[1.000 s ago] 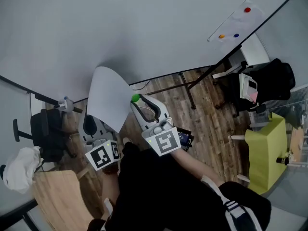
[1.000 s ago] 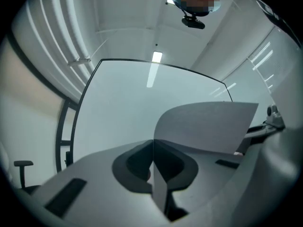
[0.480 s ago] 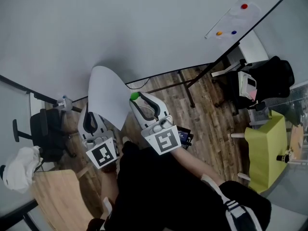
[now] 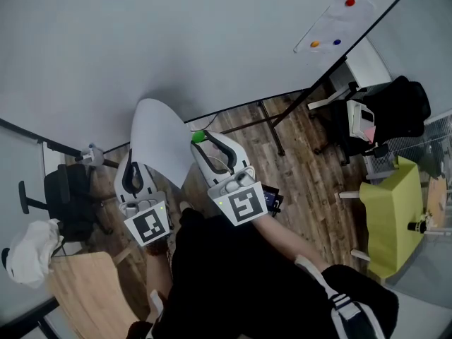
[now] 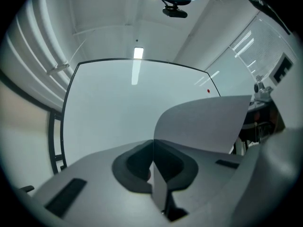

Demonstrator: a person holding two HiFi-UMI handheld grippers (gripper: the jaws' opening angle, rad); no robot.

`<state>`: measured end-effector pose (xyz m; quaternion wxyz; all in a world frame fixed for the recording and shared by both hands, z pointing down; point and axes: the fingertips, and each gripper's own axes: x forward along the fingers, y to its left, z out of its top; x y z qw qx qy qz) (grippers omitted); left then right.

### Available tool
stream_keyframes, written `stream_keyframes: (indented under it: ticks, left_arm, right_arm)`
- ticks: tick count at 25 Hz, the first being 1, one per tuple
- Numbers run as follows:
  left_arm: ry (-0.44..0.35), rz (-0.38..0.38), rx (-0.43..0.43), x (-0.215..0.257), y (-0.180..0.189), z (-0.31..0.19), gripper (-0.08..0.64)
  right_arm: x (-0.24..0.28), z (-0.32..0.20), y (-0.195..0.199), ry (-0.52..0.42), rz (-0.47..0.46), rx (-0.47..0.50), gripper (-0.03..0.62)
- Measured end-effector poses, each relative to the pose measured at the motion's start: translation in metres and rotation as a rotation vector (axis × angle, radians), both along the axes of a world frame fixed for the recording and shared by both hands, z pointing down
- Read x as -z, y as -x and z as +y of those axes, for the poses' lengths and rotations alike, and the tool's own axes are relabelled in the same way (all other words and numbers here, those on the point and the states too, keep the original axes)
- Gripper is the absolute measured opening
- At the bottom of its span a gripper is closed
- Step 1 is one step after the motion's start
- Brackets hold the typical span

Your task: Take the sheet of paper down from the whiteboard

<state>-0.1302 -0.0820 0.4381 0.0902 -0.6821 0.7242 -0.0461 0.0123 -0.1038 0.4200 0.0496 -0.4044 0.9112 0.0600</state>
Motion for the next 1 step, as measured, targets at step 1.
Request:
stream_keyframes:
  ticks: [1]
  left_arm:
    - [0.007, 0.014, -0.004, -0.0015, -0.0022, -0.0008, 0.009]
  right_arm:
    - [0.0007, -0.0006, -0.0021, -0.001, -0.003, -0.004, 0.112]
